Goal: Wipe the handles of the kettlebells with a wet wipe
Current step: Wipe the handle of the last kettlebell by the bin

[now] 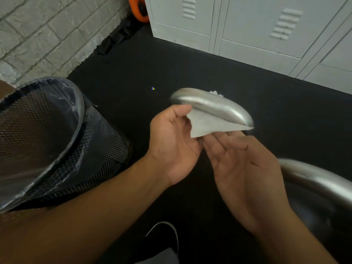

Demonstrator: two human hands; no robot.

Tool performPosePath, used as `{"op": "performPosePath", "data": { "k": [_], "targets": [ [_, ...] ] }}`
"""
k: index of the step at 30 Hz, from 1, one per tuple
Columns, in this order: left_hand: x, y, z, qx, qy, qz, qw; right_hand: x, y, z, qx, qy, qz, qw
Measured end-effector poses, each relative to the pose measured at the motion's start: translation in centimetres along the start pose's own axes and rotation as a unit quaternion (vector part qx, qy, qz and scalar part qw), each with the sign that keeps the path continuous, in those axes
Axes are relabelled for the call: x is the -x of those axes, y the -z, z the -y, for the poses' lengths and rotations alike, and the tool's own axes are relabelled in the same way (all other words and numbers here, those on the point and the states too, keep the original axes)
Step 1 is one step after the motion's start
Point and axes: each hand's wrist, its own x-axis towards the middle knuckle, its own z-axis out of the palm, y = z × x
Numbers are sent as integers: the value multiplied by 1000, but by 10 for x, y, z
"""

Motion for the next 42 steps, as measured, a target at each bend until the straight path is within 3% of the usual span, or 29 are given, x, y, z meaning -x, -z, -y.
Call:
{"op": "performPosePath", "data": {
  "k": [3, 7, 9, 12, 20, 25, 32, 38, 42],
  "targets": [
    [9, 5, 3, 0, -10, -14, 1000, 3, 5, -1, 188, 38, -33, 981],
    [5, 2, -3, 6, -12, -11, 1000, 13, -7, 9, 358, 108, -89, 923],
    [-1, -3, -7, 6, -1, -3, 1000, 13, -6, 9, 431, 171, -141, 875],
    [-4, -8, -5, -20, 9, 10, 1000, 11, -3, 8, 475, 198, -174, 840],
    [8, -6, 12, -67, 5, 12, 998, 9, -8, 3, 572, 228, -168, 770],
    [0, -13, 0, 20, 33, 14, 999, 6, -10, 3, 579, 252, -167, 757],
    [24, -14, 11, 24, 55, 36, 998, 3, -4, 1, 593, 264, -174, 740],
    [1, -20, 3, 43, 56, 25, 997, -7, 3, 8, 528, 225, -183, 798],
    [11, -18, 19, -1, 41, 69, 997, -6, 3, 10, 500, 218, -191, 816]
  ]
}}
